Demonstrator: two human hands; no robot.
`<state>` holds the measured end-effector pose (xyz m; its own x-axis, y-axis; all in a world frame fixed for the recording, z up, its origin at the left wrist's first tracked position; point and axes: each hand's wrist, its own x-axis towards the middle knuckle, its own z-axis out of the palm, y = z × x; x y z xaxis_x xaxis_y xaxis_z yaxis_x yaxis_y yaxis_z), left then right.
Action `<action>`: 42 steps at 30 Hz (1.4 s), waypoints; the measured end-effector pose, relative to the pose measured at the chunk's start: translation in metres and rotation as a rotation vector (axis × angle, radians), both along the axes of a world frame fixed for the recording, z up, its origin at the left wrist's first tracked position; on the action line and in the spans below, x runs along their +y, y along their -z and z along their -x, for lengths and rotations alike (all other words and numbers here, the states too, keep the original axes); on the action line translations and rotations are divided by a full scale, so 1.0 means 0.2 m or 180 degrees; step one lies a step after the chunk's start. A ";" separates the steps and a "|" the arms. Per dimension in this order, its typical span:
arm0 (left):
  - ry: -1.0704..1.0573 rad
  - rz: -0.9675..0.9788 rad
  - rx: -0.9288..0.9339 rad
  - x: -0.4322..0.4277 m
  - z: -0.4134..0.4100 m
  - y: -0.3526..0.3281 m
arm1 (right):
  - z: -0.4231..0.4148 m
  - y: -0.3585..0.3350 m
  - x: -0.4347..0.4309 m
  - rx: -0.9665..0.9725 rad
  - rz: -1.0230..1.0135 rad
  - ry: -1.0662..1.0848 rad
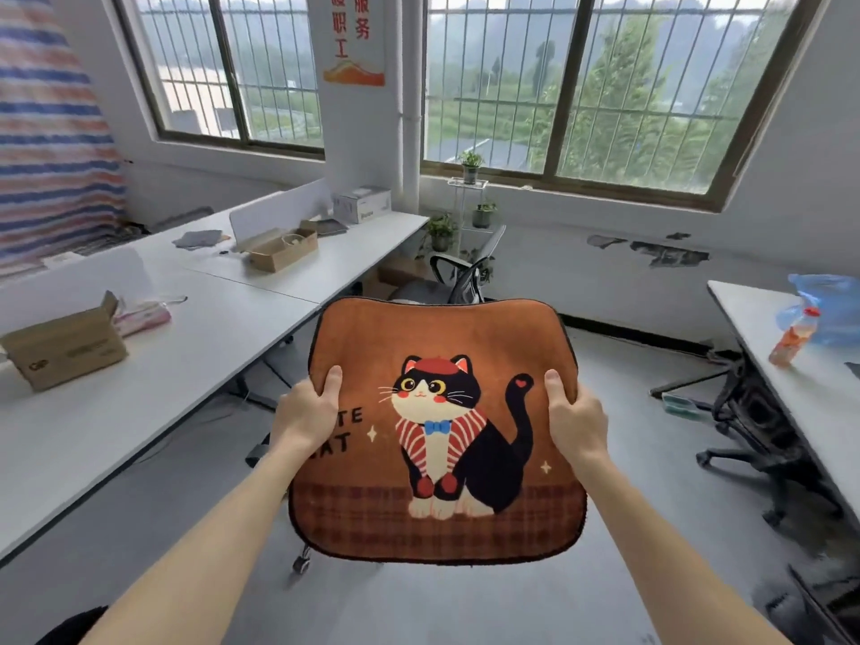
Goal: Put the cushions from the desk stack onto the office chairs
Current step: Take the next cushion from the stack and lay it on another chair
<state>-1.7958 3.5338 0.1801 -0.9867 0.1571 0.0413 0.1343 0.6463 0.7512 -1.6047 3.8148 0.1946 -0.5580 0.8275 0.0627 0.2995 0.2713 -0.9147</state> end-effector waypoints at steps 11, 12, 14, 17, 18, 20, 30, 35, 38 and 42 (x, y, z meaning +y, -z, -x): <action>-0.0810 -0.0774 -0.1871 0.06 0.95 0.29 | 1.25 0.14 0.39 -0.0848 0.0583 -0.1071; -0.0912 -0.0933 -0.2016 0.07 1.04 0.33 | 1.36 0.15 0.43 -0.1007 0.0739 -0.1222; -0.1104 -0.1240 -0.2172 0.08 1.22 0.40 | 1.59 0.18 0.49 -0.1291 0.0900 -0.1505; -0.1342 -0.1528 -0.2428 0.08 1.48 0.47 | 1.91 0.14 0.50 -0.1617 0.0693 -0.1988; -0.1422 -0.1602 -0.2490 0.08 1.57 0.50 | 2.02 0.13 0.50 -0.1641 0.0634 -0.2122; -0.1524 -0.1773 -0.2611 0.05 1.73 0.57 | 2.21 0.10 0.49 -0.1642 0.0566 -0.2262; -0.1764 -0.1171 -0.3326 -0.10 1.95 0.99 | 2.99 0.40 0.38 -0.2574 -0.0145 -0.2940; -0.2476 -0.0966 -0.3222 -0.10 1.91 1.10 | 3.32 0.78 0.38 -0.3033 -0.0663 -0.3506; -0.2915 -0.0882 -0.3074 -0.06 1.90 1.15 | 3.51 1.01 0.37 -0.3227 -0.0822 -0.3777; -0.3392 -0.0492 -0.2802 0.02 1.92 1.27 | 3.68 1.14 0.33 -0.3422 -0.1007 -0.3948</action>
